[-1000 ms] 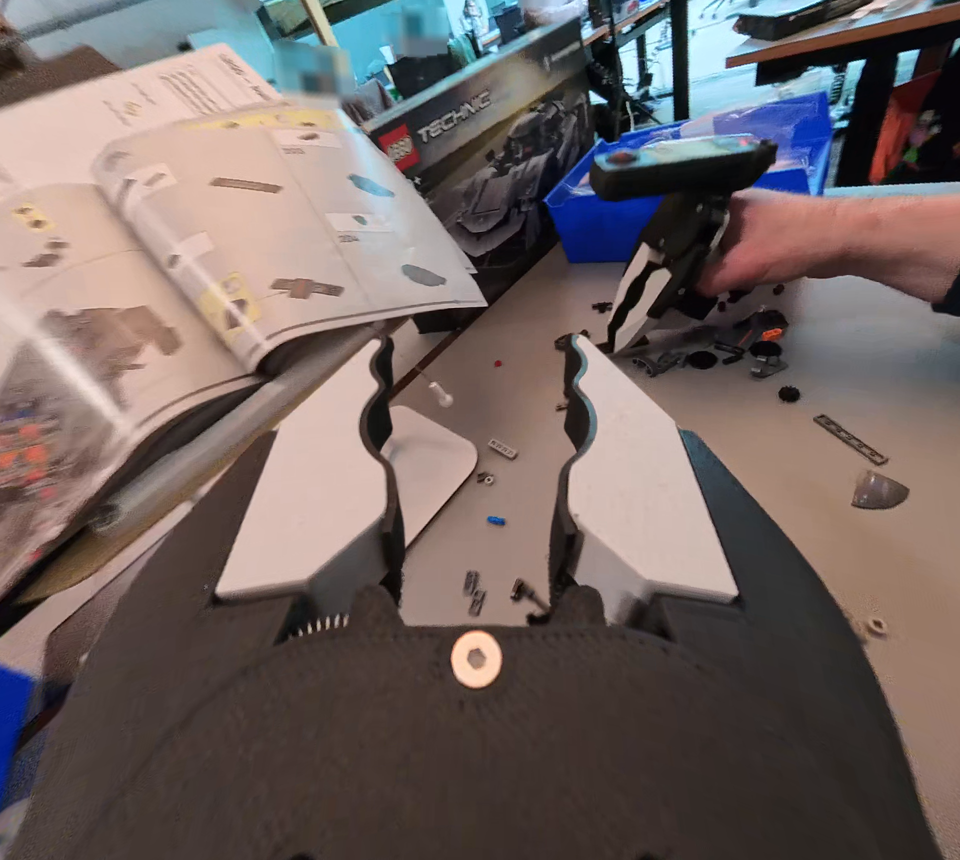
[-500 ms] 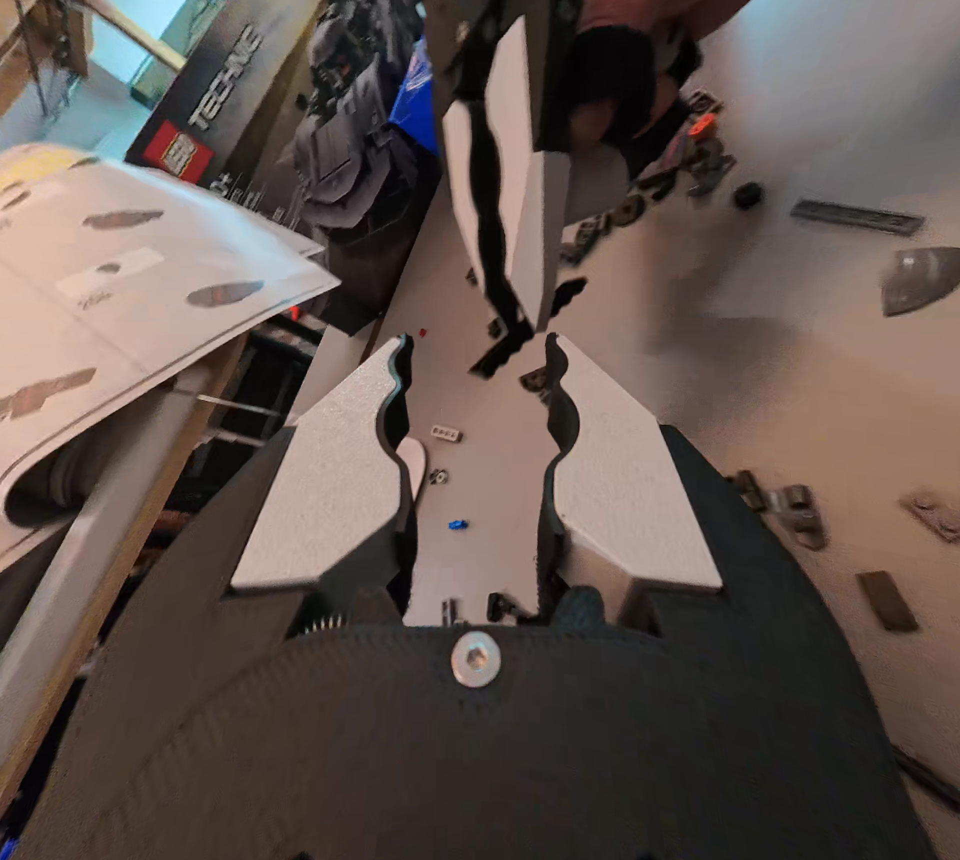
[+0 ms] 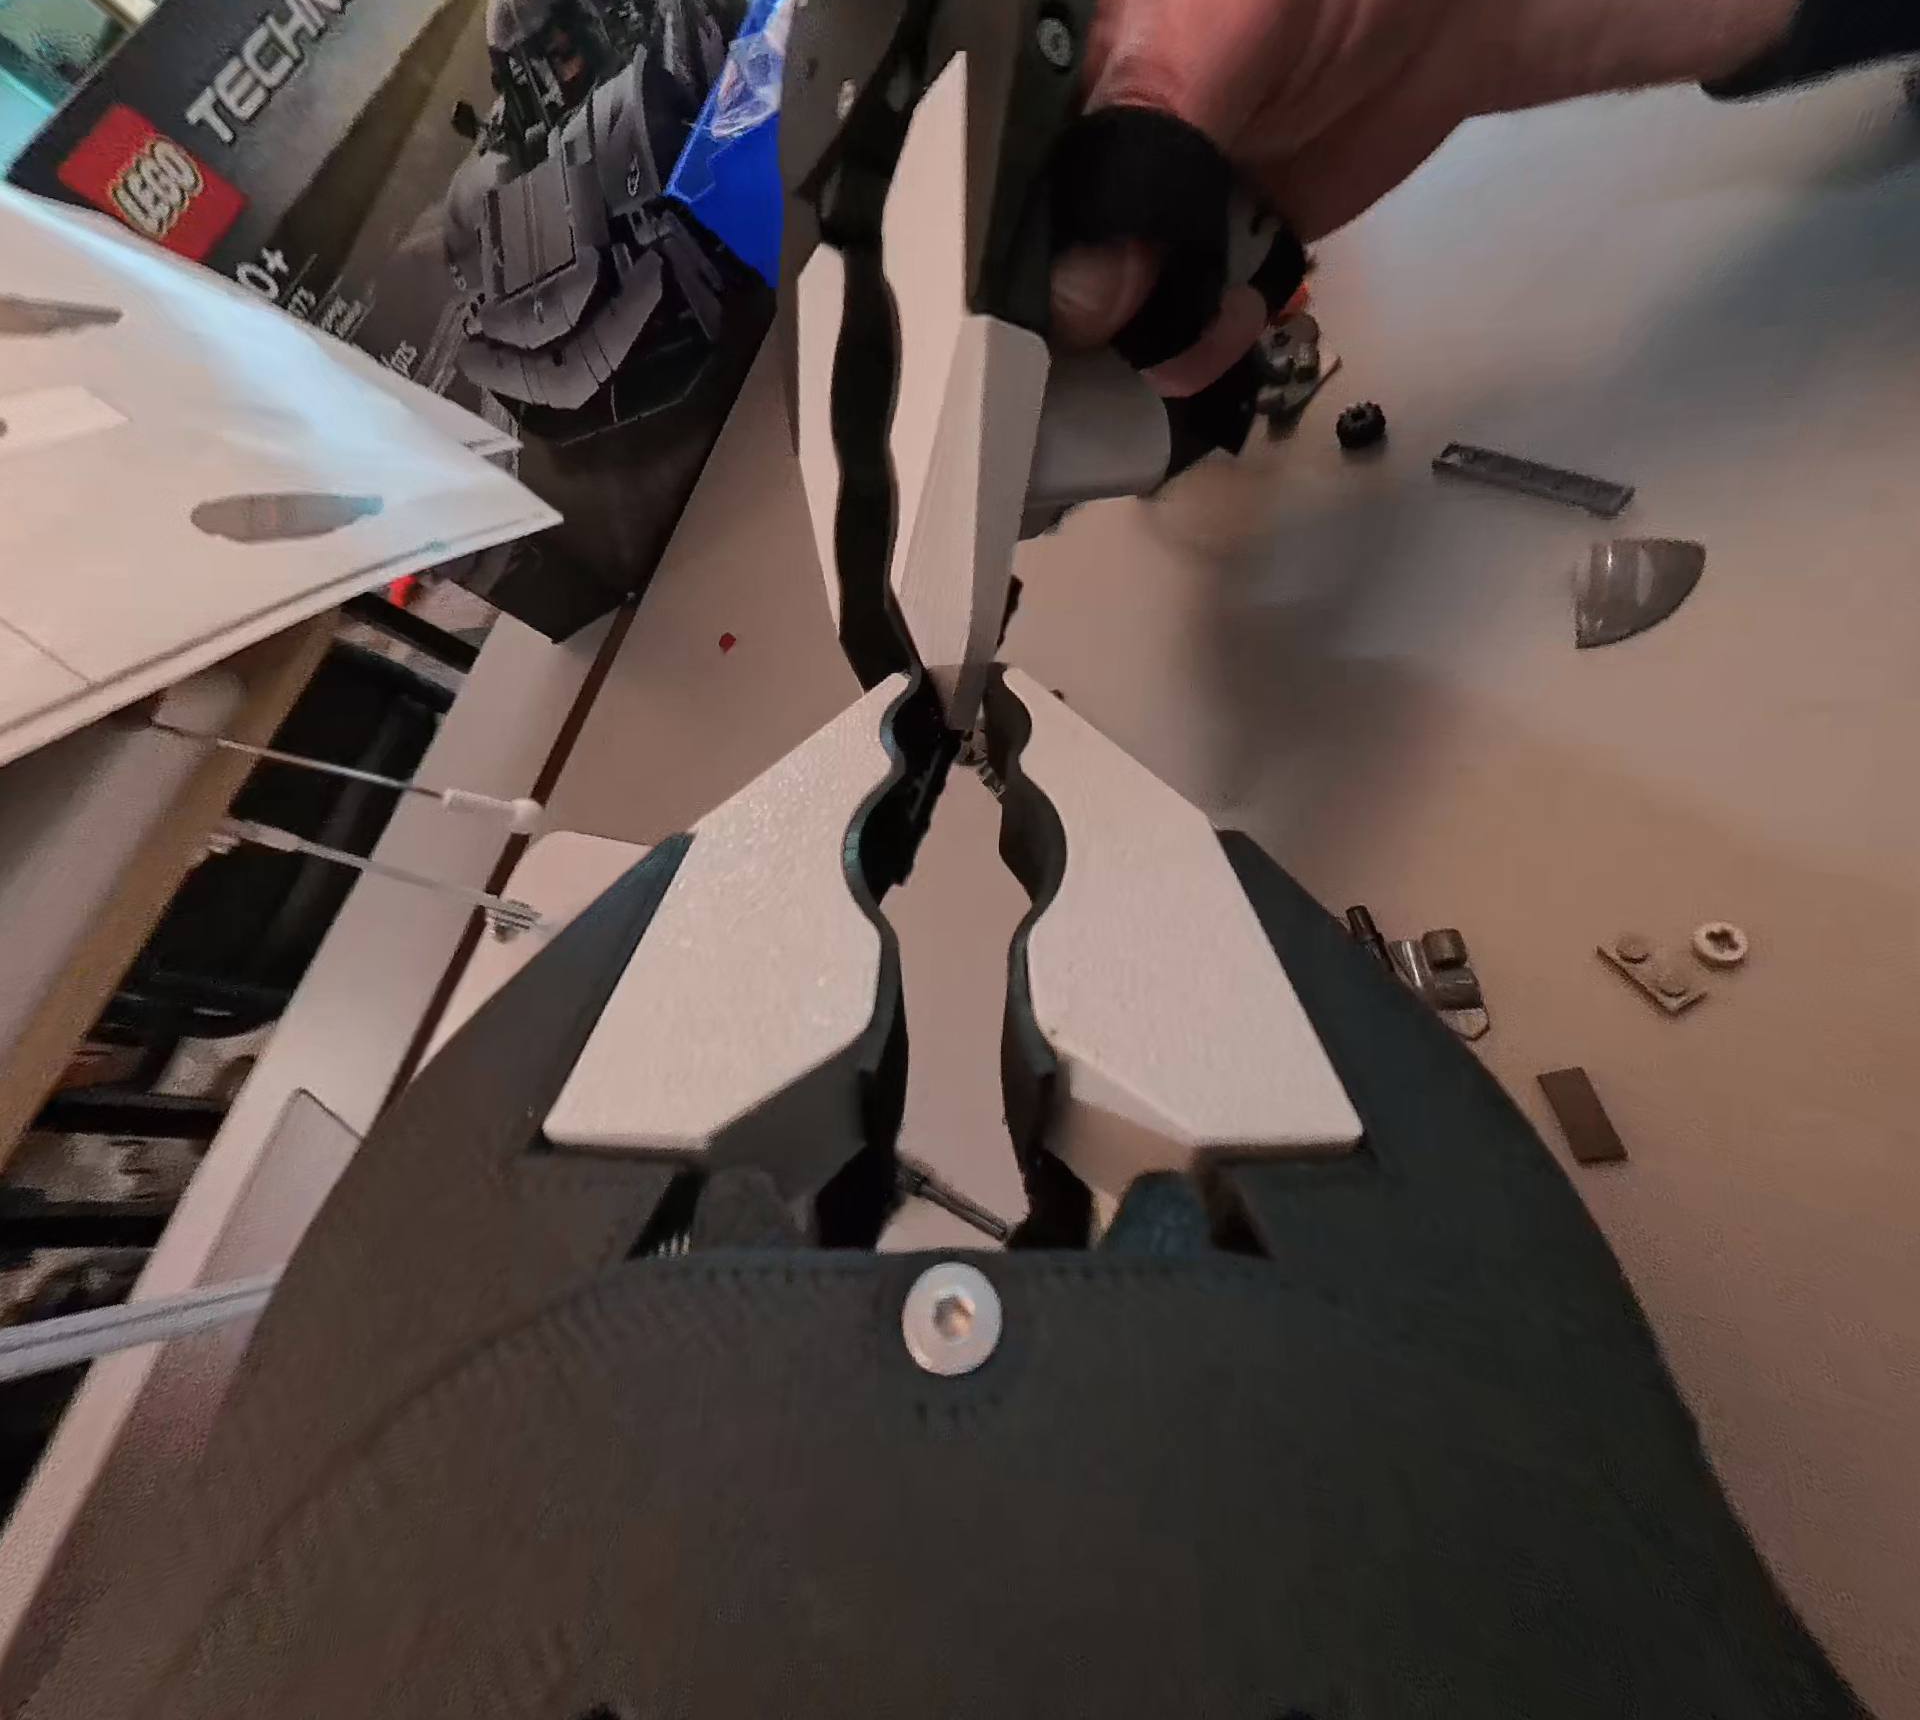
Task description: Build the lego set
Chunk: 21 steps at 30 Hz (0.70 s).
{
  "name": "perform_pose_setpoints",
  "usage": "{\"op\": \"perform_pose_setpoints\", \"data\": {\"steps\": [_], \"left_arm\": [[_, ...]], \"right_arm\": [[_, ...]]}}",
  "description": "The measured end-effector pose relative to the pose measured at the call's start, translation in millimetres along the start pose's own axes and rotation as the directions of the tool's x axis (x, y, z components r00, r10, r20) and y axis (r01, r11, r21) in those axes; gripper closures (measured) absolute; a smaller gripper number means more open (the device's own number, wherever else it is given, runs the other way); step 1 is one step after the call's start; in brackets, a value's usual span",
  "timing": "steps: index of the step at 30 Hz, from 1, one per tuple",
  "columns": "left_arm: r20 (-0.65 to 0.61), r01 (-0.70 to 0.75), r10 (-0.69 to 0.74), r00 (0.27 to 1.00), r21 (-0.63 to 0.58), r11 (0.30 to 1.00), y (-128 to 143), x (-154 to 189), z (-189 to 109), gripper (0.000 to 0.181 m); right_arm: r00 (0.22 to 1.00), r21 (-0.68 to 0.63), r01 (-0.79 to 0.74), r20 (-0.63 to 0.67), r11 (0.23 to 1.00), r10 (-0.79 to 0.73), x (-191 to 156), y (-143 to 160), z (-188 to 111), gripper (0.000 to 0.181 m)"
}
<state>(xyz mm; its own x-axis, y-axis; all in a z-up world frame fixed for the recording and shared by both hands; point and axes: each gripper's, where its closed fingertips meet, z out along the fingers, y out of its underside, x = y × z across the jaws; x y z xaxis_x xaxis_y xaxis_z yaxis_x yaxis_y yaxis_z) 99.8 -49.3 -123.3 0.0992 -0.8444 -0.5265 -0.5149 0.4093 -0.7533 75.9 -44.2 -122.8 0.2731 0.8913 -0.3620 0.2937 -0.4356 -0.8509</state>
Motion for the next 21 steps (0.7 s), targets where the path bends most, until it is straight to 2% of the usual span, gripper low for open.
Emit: {"op": "perform_pose_setpoints", "data": {"steps": [2,6,10,12,14,15,16,18,20,21], "left_arm": [[-0.012,0.080,-0.080,0.997,0.015,0.997,1,-5,-1,0.174],[-0.093,0.266,-0.262,0.960,0.032,0.963,5,-9,-1,0.174],[-0.178,0.421,-0.412,0.893,0.010,0.907,11,-9,0,0.174],[-0.223,0.469,-0.456,0.862,0.006,0.883,12,-8,-2,0.175],[-0.247,0.498,-0.484,0.839,-0.009,0.867,15,-7,-3,0.181],[-0.221,0.493,-0.487,0.845,-0.031,0.870,22,-10,-2,0.181],[-0.203,0.487,-0.484,0.851,-0.036,0.873,27,-13,-2,0.181],[-0.213,0.507,-0.502,0.838,-0.032,0.861,30,-17,-6,0.181],[-0.182,0.520,-0.516,0.837,-0.029,0.854,34,-25,-8,0.181],[-0.182,0.523,-0.519,0.835,-0.029,0.852,35,-26,-8,0.181]], "right_arm": [[0.999,0.023,0.015,-0.039,1.000,-0.015,5,-6,1,0.164],[0.974,0.027,0.112,-0.199,0.993,-0.104,21,-13,-1,0.145],[0.853,-0.079,0.333,-0.400,0.940,-0.336,29,-20,-4,0.134],[0.793,-0.116,0.398,-0.455,0.910,-0.405,29,-24,-6,0.128],[0.783,-0.124,0.414,-0.457,0.902,-0.422,27,-24,-6,0.130],[0.779,-0.144,0.410,-0.459,0.901,-0.428,29,-22,-9,0.131],[0.769,-0.176,0.398,-0.472,0.900,-0.432,34,-17,-15,0.138],[0.759,-0.216,0.376,-0.485,0.901,-0.433,42,-8,-30,0.140],[0.803,-0.281,0.323,-0.424,0.904,-0.419,44,13,-36,0.146],[0.822,-0.326,0.293,-0.394,0.899,-0.410,46,27,-38,0.139]]}}
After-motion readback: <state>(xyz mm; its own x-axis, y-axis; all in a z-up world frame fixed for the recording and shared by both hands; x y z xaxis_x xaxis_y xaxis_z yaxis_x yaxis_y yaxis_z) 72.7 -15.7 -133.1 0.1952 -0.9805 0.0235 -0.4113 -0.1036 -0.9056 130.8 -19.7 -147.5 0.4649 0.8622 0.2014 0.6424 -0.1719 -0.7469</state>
